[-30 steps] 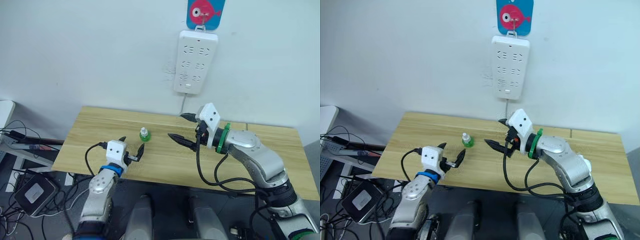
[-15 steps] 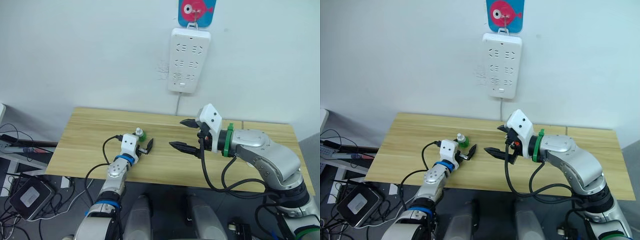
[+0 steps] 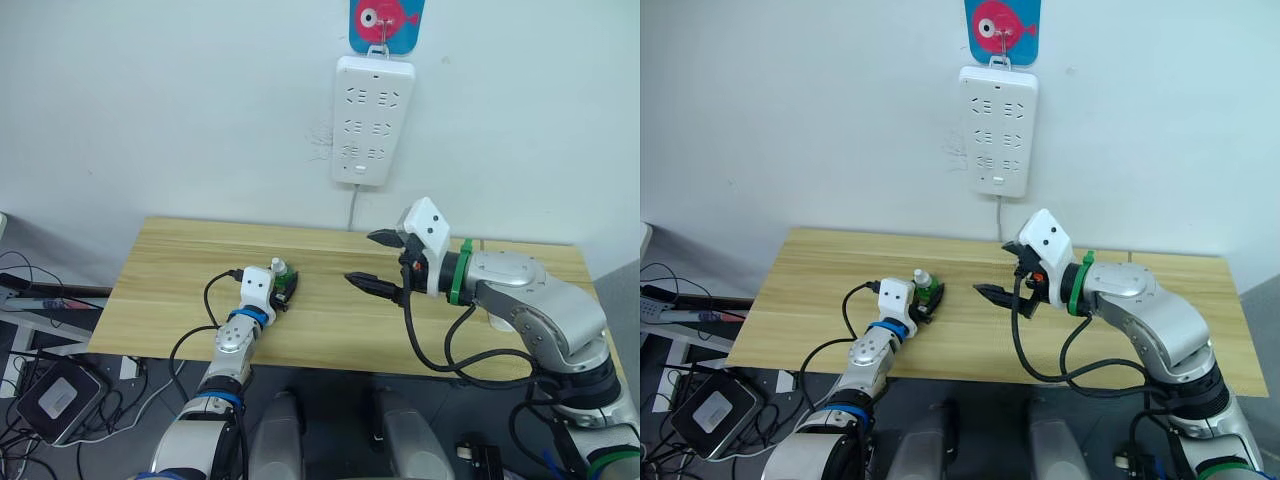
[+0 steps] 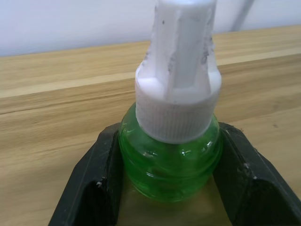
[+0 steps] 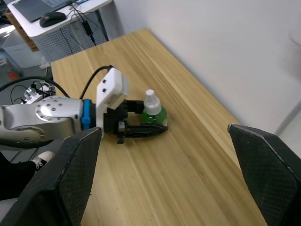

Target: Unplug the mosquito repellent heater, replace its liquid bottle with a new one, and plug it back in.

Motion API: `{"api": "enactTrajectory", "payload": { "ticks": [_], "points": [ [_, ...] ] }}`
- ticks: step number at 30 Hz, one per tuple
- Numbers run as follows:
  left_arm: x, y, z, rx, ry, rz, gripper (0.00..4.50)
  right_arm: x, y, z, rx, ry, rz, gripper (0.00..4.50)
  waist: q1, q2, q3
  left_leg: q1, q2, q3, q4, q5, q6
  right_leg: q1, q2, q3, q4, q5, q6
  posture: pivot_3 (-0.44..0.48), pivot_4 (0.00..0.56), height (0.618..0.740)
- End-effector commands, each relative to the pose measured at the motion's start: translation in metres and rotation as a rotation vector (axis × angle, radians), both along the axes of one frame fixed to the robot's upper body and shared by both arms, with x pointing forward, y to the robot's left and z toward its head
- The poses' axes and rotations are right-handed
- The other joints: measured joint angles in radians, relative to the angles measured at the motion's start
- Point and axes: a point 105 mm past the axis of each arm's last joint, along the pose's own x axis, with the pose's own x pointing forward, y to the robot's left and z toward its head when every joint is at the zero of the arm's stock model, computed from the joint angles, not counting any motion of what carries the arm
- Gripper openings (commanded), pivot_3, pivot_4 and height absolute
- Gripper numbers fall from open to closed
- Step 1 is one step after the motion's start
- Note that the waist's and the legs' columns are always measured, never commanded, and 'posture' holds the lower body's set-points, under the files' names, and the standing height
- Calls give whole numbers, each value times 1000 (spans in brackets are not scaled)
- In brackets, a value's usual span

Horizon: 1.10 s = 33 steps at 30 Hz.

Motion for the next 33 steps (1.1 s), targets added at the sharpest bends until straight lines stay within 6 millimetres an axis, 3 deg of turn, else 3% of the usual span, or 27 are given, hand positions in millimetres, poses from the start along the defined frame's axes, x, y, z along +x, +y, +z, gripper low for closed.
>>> {"api": "enactTrajectory", "payload": {
  "ticks": [1, 5, 7, 9, 15, 19, 28, 33],
  "points": [
    [-1, -32, 48, 56, -134, -268, 2267, 0, 3, 8, 33, -56, 24, 4500, 1, 0, 0, 0, 0, 0, 0, 0, 0, 0, 0, 0, 0, 0, 0, -24, 309, 740],
    [-31, -63, 86, 91, -101, -679, 2267, -3, 13, 3, 62, -41, 94, 4500, 3, 0, 0, 0, 1, -1, -1, 0, 0, 0, 1, -1, 1, 0, 0, 0, 299, 740],
    [-52, -68, 95, 139, -31, -877, 2267, -5, 20, 1, 79, -38, 143, 4500, 0, 0, 0, 0, 1, -1, -1, 0, -1, 0, 1, -1, 1, 0, 0, -2, 293, 740],
    [-61, -65, 100, 175, 44, -991, 2267, -5, 28, 2, 99, -39, 180, 4500, -4, 1, 0, 0, 1, -1, -2, 0, -1, 0, 1, -1, 1, 0, 0, -13, 283, 740],
    [-57, -66, 125, 162, 89, -1059, 2267, -3, 43, 10, 183, -52, 192, 4500, -10, 0, 1, 0, 1, -3, -1, 0, 0, -1, 2, -2, 2, 0, -1, -32, 278, 740],
    [-56, -66, 130, 159, 89, -1067, 2267, -2, 46, 10, 197, -59, 180, 3559, -11, 0, 1, -1, 1, -1, -1, 0, -1, -2, 1, -1, 1, 0, -1, -38, 274, 740],
    [-58, -62, 132, 177, 86, -1080, 2267, -5, 42, 4, 167, -76, 200, 331, -10, 0, 1, -3, 1, -5, -1, 0, -1, -3, 1, -4, 2, 0, -1, -26, 264, 740],
    [-60, -61, 132, 179, 83, -1078, 2267, -10, 41, 3, 168, -57, 225, 282, -8, 0, 1, -3, 1, -5, 0, 0, -1, -3, 1, -4, 2, 0, -1, -9, 258, 740]
  ]
}}
